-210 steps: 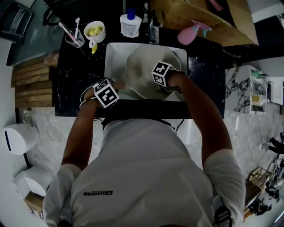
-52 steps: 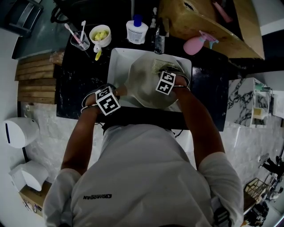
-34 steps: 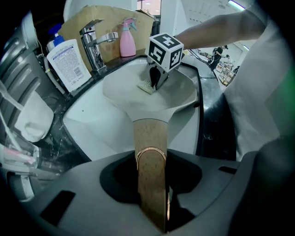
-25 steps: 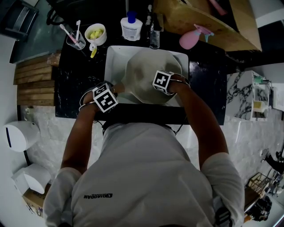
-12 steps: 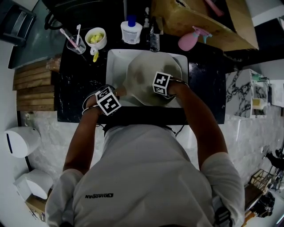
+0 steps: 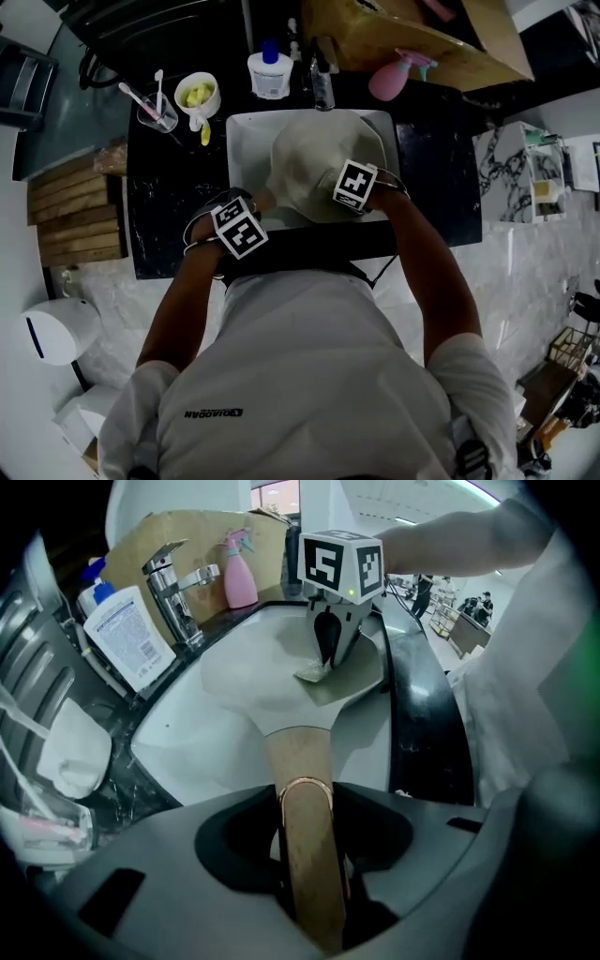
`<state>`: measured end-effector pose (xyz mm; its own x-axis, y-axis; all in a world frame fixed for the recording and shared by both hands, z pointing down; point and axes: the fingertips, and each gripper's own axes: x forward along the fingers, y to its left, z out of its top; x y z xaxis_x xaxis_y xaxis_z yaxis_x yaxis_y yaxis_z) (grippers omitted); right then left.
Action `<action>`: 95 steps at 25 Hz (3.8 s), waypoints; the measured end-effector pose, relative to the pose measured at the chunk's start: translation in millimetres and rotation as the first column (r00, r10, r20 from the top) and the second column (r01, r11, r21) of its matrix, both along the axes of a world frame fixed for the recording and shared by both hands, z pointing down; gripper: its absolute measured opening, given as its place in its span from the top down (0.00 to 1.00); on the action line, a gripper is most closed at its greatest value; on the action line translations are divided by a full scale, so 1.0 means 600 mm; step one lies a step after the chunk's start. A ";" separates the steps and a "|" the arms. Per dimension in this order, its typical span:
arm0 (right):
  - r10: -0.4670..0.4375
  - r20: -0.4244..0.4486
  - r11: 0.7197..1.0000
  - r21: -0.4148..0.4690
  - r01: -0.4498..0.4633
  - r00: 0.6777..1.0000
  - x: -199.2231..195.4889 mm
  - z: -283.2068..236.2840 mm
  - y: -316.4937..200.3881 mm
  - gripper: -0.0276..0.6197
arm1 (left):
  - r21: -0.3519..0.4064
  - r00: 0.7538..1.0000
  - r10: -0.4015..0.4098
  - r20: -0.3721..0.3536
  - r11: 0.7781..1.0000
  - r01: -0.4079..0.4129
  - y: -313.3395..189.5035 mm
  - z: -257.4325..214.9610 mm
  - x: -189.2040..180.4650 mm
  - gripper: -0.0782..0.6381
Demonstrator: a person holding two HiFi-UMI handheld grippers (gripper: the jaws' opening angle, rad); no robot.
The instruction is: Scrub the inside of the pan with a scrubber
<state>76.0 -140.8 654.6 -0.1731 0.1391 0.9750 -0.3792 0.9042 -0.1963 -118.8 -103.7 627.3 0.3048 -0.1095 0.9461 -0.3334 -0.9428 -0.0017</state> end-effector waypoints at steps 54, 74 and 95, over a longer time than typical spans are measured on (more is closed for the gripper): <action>0.219 0.895 0.713 0.124 -0.690 0.387 0.160 -0.392 0.442 0.85 | 0.085 0.602 -0.390 -0.697 0.789 0.609 0.411 -0.348 0.308 0.87; 0.235 0.902 0.665 0.123 -0.737 0.362 0.084 -0.412 0.477 0.85 | 0.108 0.610 -0.328 -0.722 0.817 0.567 0.428 -0.379 0.248 0.87; 0.246 0.886 0.668 0.139 -0.731 0.393 0.059 -0.408 0.475 0.85 | 0.114 0.592 -0.309 -0.744 0.815 0.568 0.421 -0.388 0.223 0.87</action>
